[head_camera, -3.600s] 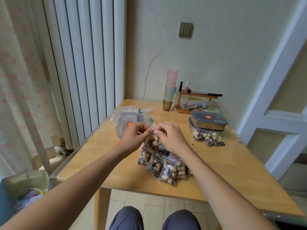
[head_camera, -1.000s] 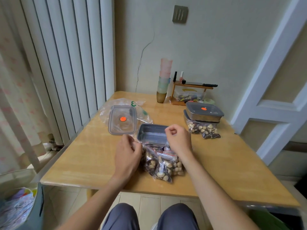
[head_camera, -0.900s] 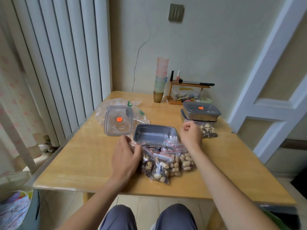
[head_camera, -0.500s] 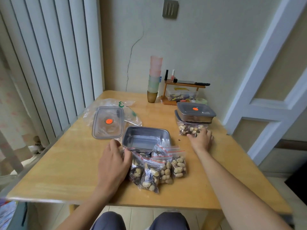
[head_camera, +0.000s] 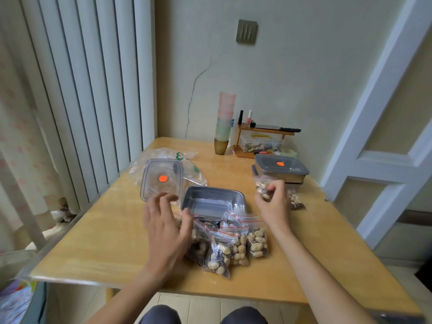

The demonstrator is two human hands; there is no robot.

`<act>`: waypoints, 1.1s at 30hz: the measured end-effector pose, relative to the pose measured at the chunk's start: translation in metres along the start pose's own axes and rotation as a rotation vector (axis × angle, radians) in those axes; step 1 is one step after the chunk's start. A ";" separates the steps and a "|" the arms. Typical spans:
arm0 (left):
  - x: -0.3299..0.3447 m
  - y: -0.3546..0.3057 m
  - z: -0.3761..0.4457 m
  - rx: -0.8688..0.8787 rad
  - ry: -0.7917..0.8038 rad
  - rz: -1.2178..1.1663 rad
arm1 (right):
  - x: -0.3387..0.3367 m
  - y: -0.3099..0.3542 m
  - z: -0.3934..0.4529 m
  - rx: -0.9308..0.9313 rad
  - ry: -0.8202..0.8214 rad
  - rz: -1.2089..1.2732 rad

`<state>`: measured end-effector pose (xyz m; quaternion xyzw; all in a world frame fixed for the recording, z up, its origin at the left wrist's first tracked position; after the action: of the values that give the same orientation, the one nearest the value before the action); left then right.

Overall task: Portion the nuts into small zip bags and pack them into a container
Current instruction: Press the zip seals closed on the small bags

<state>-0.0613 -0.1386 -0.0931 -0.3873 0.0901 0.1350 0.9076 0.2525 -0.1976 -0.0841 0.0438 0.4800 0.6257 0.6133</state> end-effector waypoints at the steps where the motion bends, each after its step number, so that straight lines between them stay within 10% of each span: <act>1: 0.003 -0.008 0.006 0.010 0.039 -0.082 | 0.000 0.027 -0.007 -0.098 0.026 0.034; 7: 0.038 -0.034 0.032 -0.574 0.288 -0.824 | 0.022 0.134 -0.058 -0.376 0.301 0.218; 11: 0.033 -0.022 0.037 -0.742 0.149 -0.926 | 0.034 0.147 -0.069 -0.312 0.387 0.327; 17: 0.018 -0.009 0.032 -0.722 0.124 -0.889 | 0.051 0.143 -0.071 0.054 0.509 0.638; 33: -0.020 0.030 0.029 -0.557 0.225 -0.730 | 0.089 0.158 -0.094 0.103 0.678 0.516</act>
<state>-0.0879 -0.1006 -0.0883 -0.6346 0.0064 -0.2168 0.7418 0.0557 -0.1431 -0.0788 -0.0151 0.6584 0.7128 0.2412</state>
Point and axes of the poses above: each hand's wrist, its own z-axis towards the middle knuckle, its own x-axis out of the palm, y = z × x, the point moved 8 cm from there along z, towards the middle knuckle, and after that the axes turned 9 degrees about -z, right-handed, at the moved point
